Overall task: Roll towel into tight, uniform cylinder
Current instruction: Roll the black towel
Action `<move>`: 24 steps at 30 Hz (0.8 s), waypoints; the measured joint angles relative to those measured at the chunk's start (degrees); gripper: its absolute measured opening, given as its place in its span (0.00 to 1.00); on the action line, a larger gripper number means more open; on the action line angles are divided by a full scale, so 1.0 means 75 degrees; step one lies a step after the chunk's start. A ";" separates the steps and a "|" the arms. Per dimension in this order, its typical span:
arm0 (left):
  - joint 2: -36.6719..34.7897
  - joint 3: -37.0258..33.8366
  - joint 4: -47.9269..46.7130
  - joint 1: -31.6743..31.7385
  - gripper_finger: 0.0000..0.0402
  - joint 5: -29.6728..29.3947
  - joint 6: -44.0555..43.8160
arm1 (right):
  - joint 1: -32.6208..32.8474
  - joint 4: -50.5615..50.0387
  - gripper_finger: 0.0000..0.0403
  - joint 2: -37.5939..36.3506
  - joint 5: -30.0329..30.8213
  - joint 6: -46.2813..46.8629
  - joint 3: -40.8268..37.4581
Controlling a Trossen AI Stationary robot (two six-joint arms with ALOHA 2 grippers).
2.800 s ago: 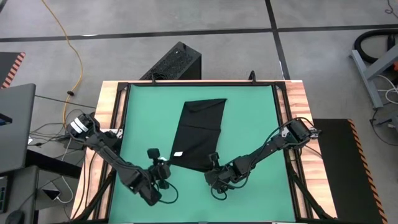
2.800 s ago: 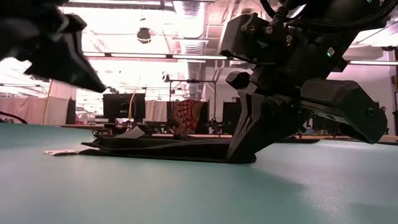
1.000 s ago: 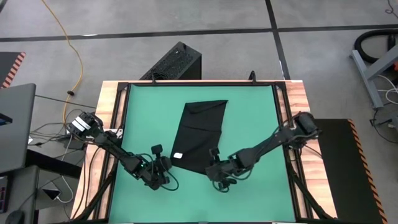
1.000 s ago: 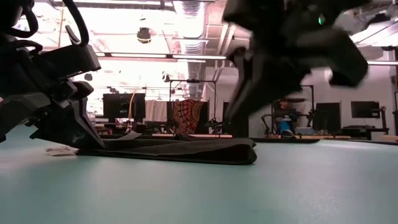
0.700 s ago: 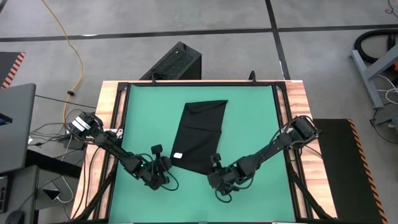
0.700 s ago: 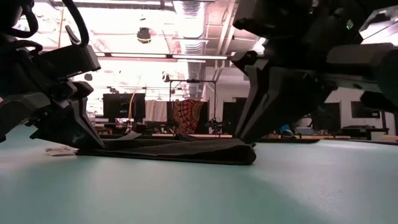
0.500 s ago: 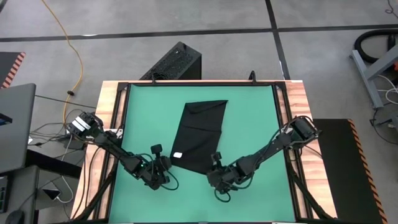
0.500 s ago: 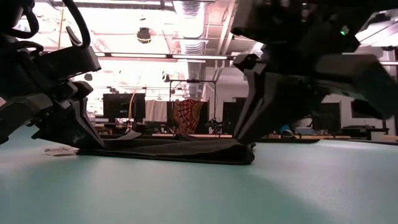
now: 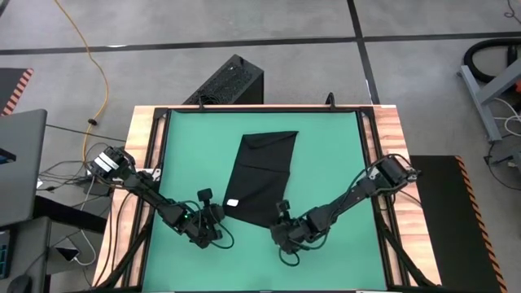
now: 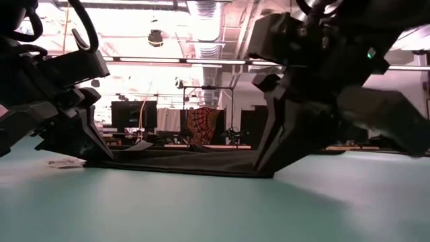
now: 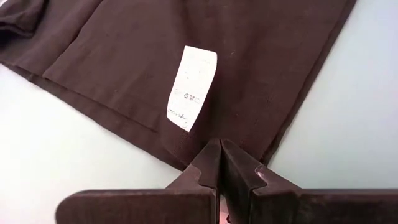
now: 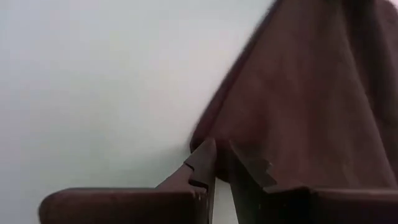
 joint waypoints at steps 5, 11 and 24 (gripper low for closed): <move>0.0000 0.0000 0.0057 0.0020 0.00 0.0003 -0.0020 | 0.0175 0.0023 0.16 0.0057 -0.0633 -0.0436 0.0221; 0.0000 -0.0003 0.0078 0.0184 0.00 -0.0013 0.0014 | 0.0513 0.0125 0.16 -0.0045 -0.0795 -0.1825 0.0449; 0.0000 0.0000 0.0108 0.0385 0.00 0.0124 0.0231 | 0.0536 -0.0586 0.16 -0.0054 0.0277 -0.1356 0.0459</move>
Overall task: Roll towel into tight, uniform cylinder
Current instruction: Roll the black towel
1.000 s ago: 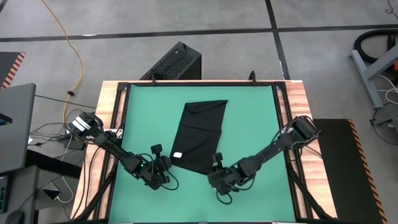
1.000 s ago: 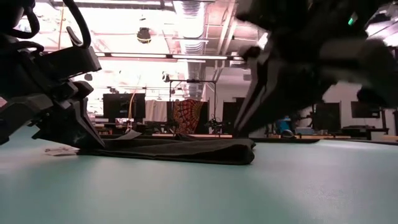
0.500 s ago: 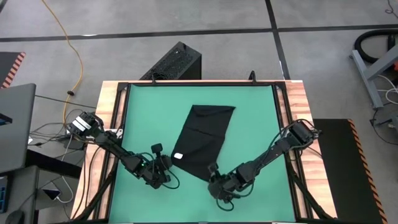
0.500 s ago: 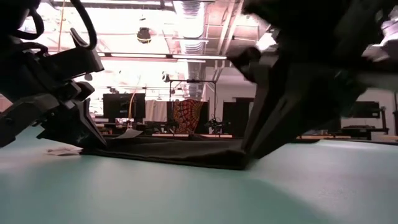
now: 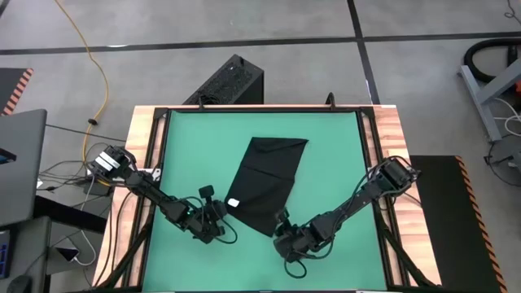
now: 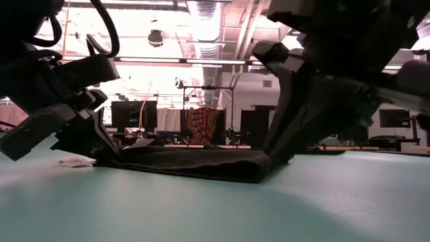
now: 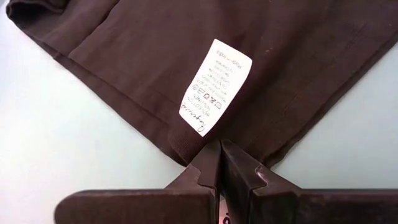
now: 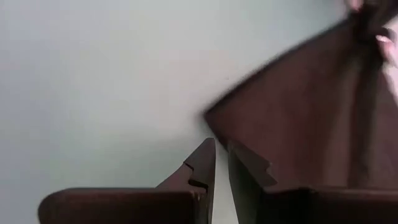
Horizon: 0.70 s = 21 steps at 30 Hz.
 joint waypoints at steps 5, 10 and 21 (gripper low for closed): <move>0.0000 0.0000 0.0006 0.0000 0.00 0.0046 -0.0060 | -0.0027 0.0164 0.16 0.0000 -0.0194 -0.0157 0.0000; 0.0000 0.0000 0.0003 0.0000 0.00 0.0061 -0.0086 | -0.0097 0.0131 0.16 0.0000 0.0288 -0.0133 0.0000; 0.0000 0.0000 -0.0003 0.0000 0.00 0.0218 -0.0082 | -0.0415 0.0179 0.16 0.0000 -0.0591 0.0103 -0.0010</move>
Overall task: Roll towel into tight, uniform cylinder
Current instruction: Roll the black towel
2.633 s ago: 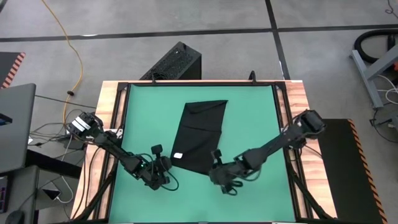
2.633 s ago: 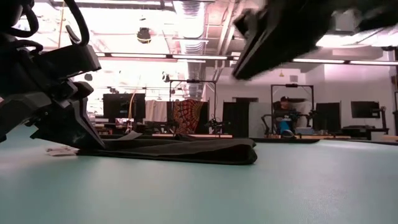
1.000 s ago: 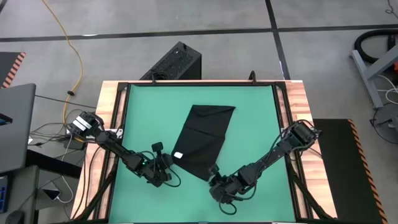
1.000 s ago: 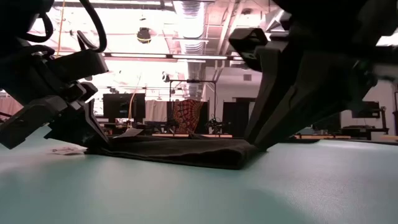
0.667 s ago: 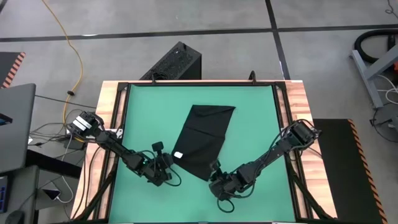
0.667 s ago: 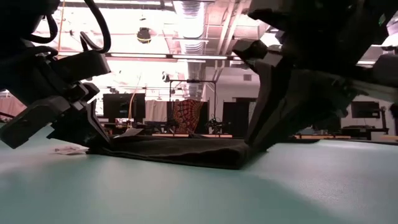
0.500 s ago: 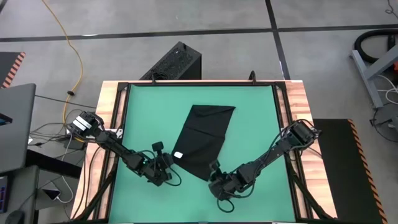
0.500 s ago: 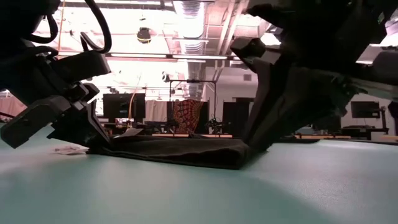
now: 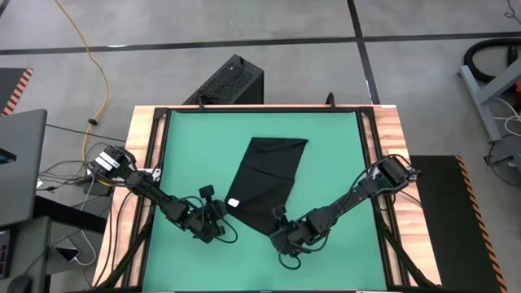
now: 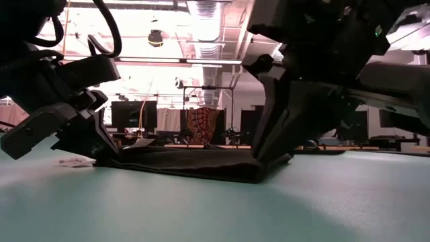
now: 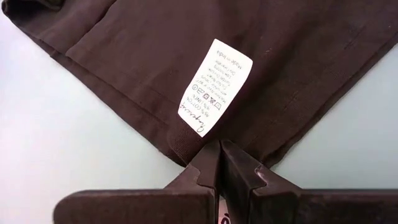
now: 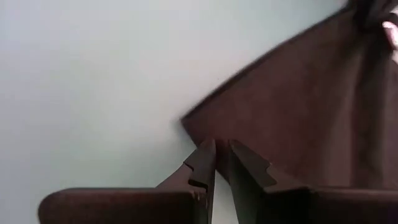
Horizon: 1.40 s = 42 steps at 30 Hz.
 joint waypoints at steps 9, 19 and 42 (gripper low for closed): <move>0.0000 0.0006 -0.0003 0.0000 0.00 0.0100 0.0032 | 0.0003 0.0555 0.16 0.0003 -0.0539 0.0165 -0.0471; -0.0003 0.0006 -0.0017 0.0000 0.00 0.0150 0.0035 | 0.0508 0.0355 0.15 -0.0603 0.0533 -0.0620 -0.0151; -0.0001 0.0011 -0.0045 -0.0007 0.00 0.0147 -0.0012 | 0.0117 0.0896 0.06 0.0335 -0.0568 -0.0169 -0.0189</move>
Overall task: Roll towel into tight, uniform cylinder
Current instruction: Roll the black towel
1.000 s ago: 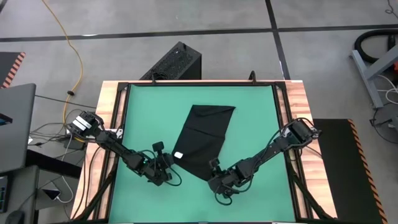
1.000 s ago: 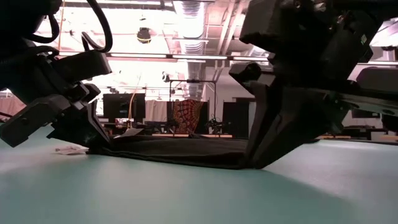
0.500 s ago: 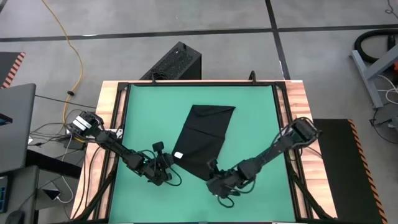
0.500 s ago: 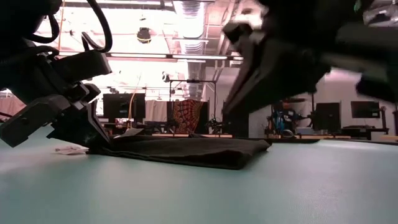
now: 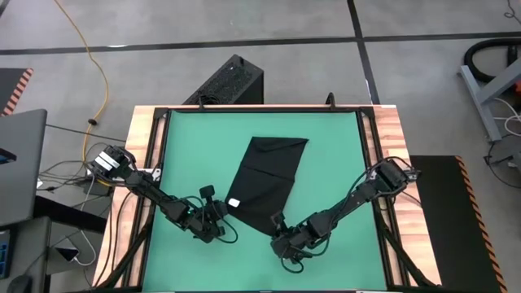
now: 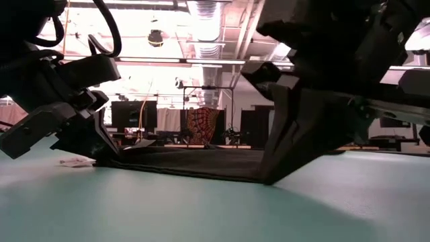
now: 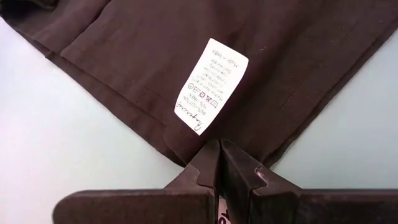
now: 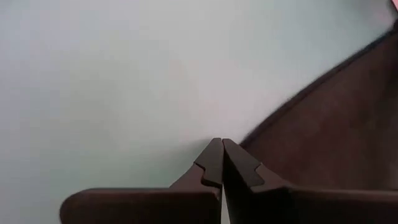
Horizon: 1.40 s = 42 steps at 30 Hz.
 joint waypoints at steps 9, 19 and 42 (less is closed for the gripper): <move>0.0001 0.0053 -0.0070 0.0004 0.00 0.0139 -0.0011 | 0.0361 0.0121 0.05 -0.0513 0.0939 -0.0680 0.0026; 0.0001 0.0053 -0.0136 0.0007 0.00 0.0141 -0.0097 | 0.0219 0.0158 0.05 -0.0835 0.1172 -0.0203 -0.0391; -0.0002 0.0053 -0.0474 0.0006 0.00 0.0410 -0.0559 | -0.0056 0.0276 0.05 -0.0093 -0.0117 0.0433 -0.0460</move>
